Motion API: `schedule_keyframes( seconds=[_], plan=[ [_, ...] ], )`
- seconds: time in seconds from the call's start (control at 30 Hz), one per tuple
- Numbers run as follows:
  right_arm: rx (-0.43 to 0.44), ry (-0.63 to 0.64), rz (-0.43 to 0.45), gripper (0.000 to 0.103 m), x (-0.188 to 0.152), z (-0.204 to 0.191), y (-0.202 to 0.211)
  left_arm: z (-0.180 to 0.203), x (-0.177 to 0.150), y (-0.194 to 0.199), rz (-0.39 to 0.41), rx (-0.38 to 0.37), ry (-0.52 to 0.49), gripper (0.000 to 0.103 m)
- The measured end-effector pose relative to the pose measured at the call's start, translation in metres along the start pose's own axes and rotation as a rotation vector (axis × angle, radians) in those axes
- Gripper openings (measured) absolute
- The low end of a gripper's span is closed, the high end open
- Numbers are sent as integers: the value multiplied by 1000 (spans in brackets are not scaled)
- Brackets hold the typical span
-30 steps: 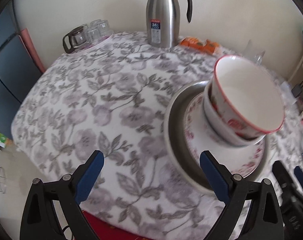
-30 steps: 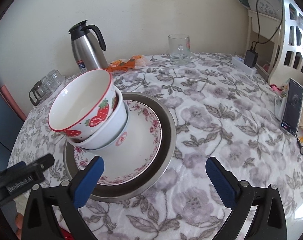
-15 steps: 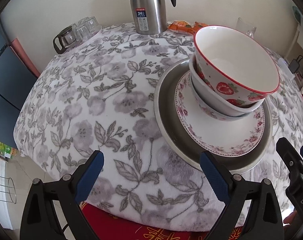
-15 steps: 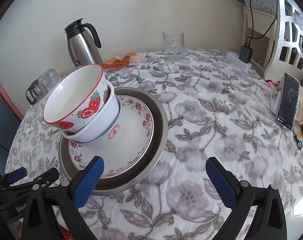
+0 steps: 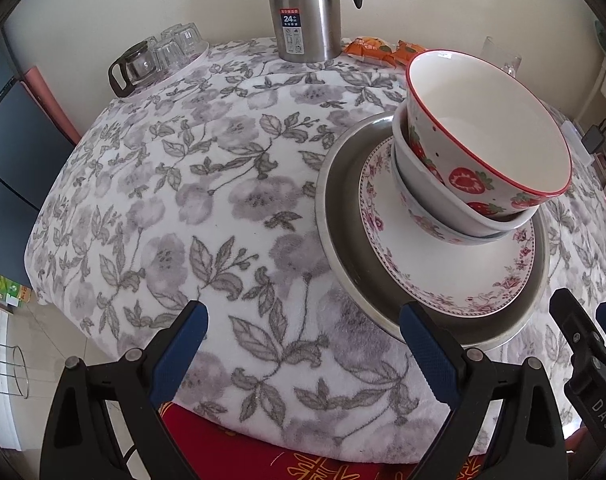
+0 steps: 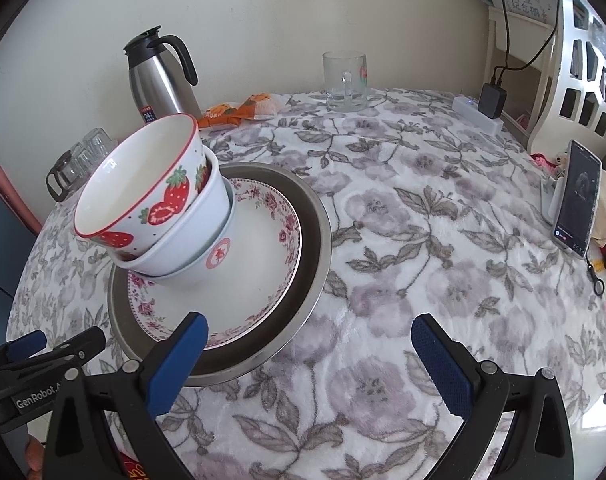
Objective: Organize plates and bowls
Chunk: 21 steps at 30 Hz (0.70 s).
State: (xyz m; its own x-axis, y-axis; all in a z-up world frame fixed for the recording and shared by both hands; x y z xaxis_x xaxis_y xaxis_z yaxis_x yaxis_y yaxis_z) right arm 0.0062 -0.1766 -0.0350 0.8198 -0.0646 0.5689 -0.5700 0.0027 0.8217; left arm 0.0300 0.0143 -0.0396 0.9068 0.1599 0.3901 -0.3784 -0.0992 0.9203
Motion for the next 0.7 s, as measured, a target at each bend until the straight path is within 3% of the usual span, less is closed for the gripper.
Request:
schedule_keyframes(
  seconds=[0.7],
  plan=[
    [-2, 5, -14, 103, -2, -1, -3, -6, 2, -3, -20, -5, 39, 97]
  ],
)
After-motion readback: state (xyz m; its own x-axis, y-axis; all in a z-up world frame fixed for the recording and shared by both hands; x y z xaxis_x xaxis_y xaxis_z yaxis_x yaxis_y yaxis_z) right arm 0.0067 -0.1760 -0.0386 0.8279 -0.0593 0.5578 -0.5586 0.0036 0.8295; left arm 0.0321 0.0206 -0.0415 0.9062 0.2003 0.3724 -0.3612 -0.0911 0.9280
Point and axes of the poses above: each gripper's, at about its wrist camera, not at the fingertips, and y roughly against the way its jaws point, z to its right, x to its top, the point moved 2 cm from there along -y, roughly the way its jaws point, and after that the axes turned 9 degrees about y, right-handed, at the moved point
